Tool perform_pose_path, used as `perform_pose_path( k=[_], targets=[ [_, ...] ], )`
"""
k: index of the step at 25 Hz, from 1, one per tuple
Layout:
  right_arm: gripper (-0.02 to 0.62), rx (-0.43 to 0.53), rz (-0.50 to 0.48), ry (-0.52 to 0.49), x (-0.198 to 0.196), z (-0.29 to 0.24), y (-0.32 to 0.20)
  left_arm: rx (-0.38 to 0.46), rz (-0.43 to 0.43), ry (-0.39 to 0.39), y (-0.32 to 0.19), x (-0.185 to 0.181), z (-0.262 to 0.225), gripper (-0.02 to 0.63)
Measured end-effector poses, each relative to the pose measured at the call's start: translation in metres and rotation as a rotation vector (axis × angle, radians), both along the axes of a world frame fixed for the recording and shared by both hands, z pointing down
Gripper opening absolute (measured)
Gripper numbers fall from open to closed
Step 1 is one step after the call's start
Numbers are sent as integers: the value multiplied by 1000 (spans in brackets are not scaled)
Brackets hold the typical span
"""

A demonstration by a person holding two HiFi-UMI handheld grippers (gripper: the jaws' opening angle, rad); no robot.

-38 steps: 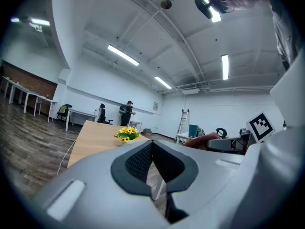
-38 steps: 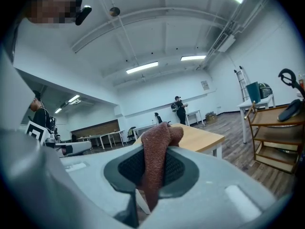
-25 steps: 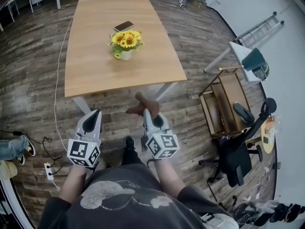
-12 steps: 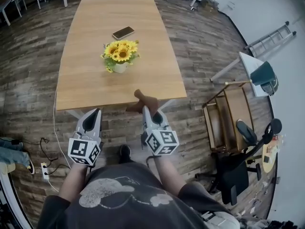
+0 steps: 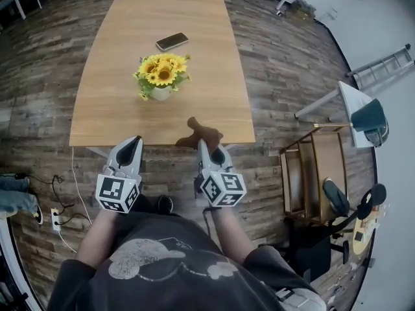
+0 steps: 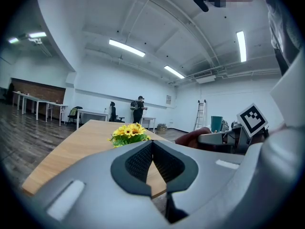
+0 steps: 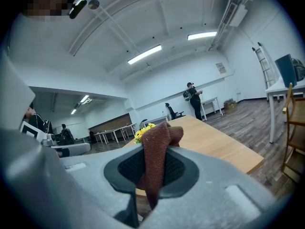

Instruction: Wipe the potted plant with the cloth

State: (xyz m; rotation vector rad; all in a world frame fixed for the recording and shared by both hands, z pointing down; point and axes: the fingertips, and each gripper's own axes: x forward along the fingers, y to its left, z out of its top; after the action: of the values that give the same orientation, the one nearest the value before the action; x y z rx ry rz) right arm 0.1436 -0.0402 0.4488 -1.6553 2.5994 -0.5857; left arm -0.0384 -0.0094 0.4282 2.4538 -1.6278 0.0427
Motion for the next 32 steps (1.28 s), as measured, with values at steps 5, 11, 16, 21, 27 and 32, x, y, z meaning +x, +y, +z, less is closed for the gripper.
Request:
perform_pose_path(
  k=[5, 11, 16, 21, 27, 32],
  targets=[
    [44, -23, -7, -4, -1, 10, -12, -22, 18, -9, -21, 8, 10, 20],
    [44, -36, 29, 5, 6, 14, -29, -58, 60, -1, -49, 18, 28, 51],
    [44, -58, 65, 37, 15, 19, -57, -95, 110, 8, -80, 29, 49, 96],
    [44, -75, 100, 63, 15, 22, -86, -126, 151, 6, -112, 40, 74, 264],
    [44, -90, 124, 81, 5, 25, -120, -143, 121, -64, -156, 23, 105, 475],
    [44, -100, 152, 104, 0, 31, -142, -208, 83, -85, -181, 6, 126, 559]
  ],
)
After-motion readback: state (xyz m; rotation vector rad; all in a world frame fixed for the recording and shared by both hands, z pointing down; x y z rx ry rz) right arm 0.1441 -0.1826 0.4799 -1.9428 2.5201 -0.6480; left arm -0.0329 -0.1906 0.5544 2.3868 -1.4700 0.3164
